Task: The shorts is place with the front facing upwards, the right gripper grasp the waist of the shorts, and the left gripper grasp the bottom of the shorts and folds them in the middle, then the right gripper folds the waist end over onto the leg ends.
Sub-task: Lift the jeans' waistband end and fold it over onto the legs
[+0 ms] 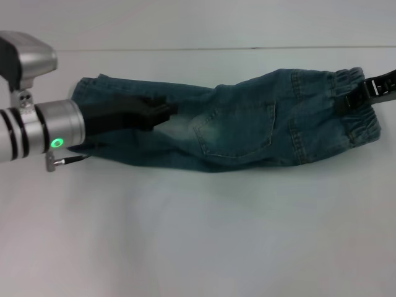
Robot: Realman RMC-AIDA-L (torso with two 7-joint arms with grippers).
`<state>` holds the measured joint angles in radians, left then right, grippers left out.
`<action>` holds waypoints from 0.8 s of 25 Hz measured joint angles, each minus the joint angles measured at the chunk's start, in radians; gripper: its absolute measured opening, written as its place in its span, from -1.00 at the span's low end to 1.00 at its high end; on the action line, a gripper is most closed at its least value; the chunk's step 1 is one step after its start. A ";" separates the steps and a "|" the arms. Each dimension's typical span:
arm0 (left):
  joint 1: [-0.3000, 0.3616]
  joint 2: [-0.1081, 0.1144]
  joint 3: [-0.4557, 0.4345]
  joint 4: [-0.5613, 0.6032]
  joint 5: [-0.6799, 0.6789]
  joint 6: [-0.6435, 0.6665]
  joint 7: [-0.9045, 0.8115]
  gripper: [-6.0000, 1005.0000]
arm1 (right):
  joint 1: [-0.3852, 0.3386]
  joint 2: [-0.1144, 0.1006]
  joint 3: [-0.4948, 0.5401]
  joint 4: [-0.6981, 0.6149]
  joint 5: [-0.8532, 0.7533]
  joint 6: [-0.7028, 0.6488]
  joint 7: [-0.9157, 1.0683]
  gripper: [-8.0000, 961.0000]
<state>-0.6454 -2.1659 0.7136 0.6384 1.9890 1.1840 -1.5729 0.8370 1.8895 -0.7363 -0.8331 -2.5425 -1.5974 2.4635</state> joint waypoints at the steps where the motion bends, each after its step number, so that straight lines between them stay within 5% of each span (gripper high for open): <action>1: -0.007 0.000 0.002 -0.010 -0.008 -0.015 0.008 -0.21 | 0.001 0.000 0.003 -0.005 -0.001 -0.008 0.000 -0.73; 13: -0.070 -0.009 0.005 -0.243 -0.427 -0.241 0.423 -0.85 | 0.026 -0.004 0.062 -0.074 -0.004 -0.100 0.024 -0.74; 20: -0.172 -0.009 0.006 -0.420 -0.470 -0.338 0.634 -0.99 | 0.062 0.002 0.062 -0.119 -0.004 -0.145 0.049 -0.74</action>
<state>-0.8172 -2.1752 0.7195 0.2179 1.5188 0.8460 -0.9392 0.8990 1.8919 -0.6742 -0.9525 -2.5465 -1.7420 2.5127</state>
